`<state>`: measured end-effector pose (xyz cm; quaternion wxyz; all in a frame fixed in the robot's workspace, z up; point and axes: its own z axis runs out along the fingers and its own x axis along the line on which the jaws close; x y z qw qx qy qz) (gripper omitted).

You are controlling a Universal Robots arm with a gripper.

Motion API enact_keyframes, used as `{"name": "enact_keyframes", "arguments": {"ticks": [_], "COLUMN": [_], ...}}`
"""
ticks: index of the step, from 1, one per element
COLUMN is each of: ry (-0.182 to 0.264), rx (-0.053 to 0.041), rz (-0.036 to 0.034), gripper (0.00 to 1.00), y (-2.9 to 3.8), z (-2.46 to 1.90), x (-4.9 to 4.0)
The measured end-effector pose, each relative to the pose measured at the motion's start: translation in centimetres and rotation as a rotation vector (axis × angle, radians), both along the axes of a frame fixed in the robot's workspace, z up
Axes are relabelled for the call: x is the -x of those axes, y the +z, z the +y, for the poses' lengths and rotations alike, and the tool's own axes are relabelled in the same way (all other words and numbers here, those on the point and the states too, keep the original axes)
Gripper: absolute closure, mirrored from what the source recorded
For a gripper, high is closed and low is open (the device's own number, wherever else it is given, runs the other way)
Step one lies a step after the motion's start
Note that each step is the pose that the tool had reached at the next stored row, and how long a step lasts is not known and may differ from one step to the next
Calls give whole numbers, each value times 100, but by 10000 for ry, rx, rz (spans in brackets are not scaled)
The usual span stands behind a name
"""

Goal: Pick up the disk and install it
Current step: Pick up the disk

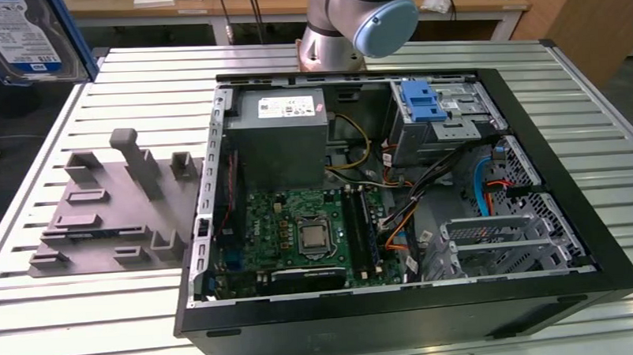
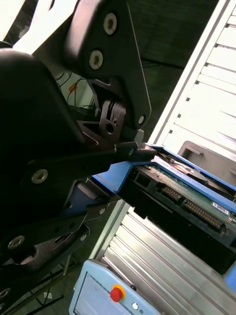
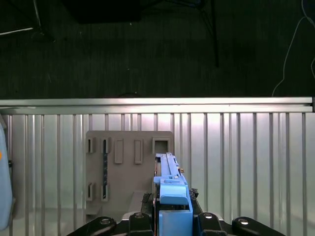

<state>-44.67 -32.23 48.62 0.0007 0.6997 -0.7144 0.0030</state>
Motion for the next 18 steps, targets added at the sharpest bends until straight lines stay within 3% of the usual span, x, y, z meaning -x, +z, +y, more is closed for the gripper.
{"name": "enact_keyframes", "arguments": {"ticks": [3,8,18], "ry": [0,1,0], "rx": [-3,-17,-17], "rz": [0,0,-1], "gripper": [64,64,64], "y": [8,7,7], "z": [-4,-94,-96], "x": [0,0,-29]}}
